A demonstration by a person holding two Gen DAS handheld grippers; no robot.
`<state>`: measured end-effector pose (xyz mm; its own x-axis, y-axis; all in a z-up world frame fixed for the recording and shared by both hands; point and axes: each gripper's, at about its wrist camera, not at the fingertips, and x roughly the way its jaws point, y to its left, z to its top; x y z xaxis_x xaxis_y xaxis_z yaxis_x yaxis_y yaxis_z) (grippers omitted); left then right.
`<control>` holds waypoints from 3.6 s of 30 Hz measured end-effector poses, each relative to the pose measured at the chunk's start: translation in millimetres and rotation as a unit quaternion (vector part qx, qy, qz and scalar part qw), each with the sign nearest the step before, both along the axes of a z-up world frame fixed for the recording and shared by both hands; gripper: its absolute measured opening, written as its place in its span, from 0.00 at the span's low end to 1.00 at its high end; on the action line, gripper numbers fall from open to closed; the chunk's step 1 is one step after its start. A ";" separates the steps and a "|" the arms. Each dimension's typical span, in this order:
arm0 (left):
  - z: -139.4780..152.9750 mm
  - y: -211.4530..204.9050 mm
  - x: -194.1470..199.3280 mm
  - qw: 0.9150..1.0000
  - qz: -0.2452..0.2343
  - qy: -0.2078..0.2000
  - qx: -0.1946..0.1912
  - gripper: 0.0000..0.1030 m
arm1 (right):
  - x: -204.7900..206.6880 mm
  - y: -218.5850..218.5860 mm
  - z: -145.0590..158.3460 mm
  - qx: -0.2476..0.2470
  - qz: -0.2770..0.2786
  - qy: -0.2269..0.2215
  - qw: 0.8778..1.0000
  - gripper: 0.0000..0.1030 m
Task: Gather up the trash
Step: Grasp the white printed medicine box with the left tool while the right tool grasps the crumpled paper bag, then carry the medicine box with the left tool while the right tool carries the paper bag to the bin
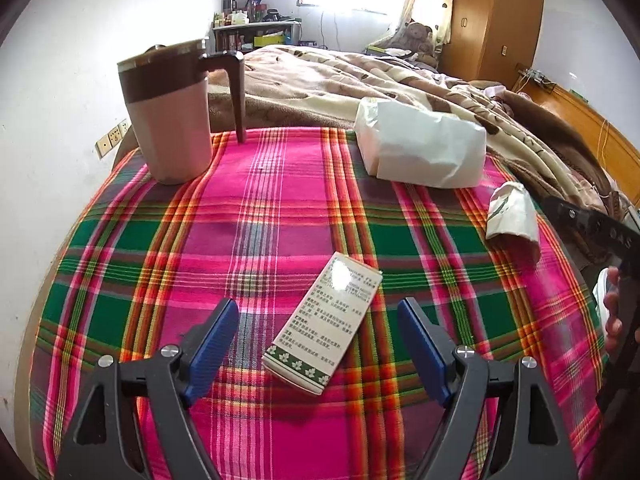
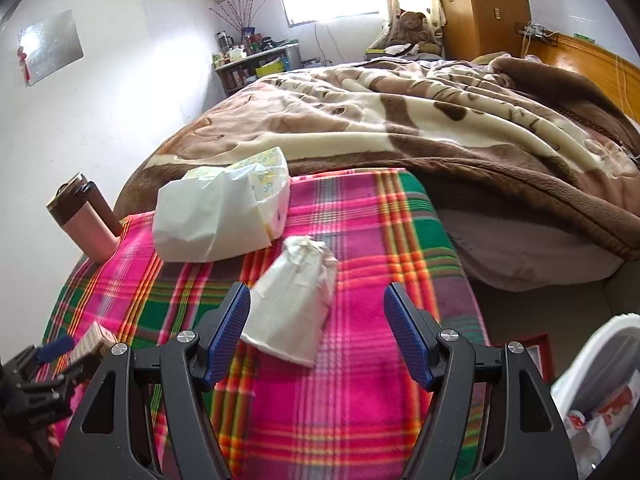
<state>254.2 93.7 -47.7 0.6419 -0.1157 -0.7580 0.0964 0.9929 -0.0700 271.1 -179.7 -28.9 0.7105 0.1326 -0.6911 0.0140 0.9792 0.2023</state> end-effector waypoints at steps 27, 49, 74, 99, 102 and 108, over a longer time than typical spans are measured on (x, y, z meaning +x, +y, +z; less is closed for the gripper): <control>-12.3 0.9 8.4 1.000 0.015 0.015 0.003 0.45 | 24.6 25.0 -25.8 -0.029 0.003 0.059 0.998 0.63; 10.5 -15.9 -24.6 1.000 0.001 -0.005 -0.022 0.32 | -30.9 22.8 -1.2 -0.005 0.026 -0.002 1.000 0.33; 37.7 -46.1 -81.8 0.998 -0.013 -0.038 -0.038 0.32 | -96.5 -12.7 20.5 0.038 0.008 -0.038 0.999 0.33; 85.1 -167.8 -131.6 0.982 -0.150 -0.099 -0.063 0.32 | -172.5 -103.2 46.9 0.033 -0.088 -0.079 0.992 0.33; 86.6 -187.7 -133.1 0.978 -0.170 -0.099 -0.066 0.32 | -181.1 -118.6 48.5 0.033 -0.106 -0.082 0.990 0.33; 86.4 -228.6 -135.6 0.971 -0.208 -0.096 -0.071 0.32 | -195.3 -145.3 49.1 0.024 -0.138 -0.081 0.987 0.34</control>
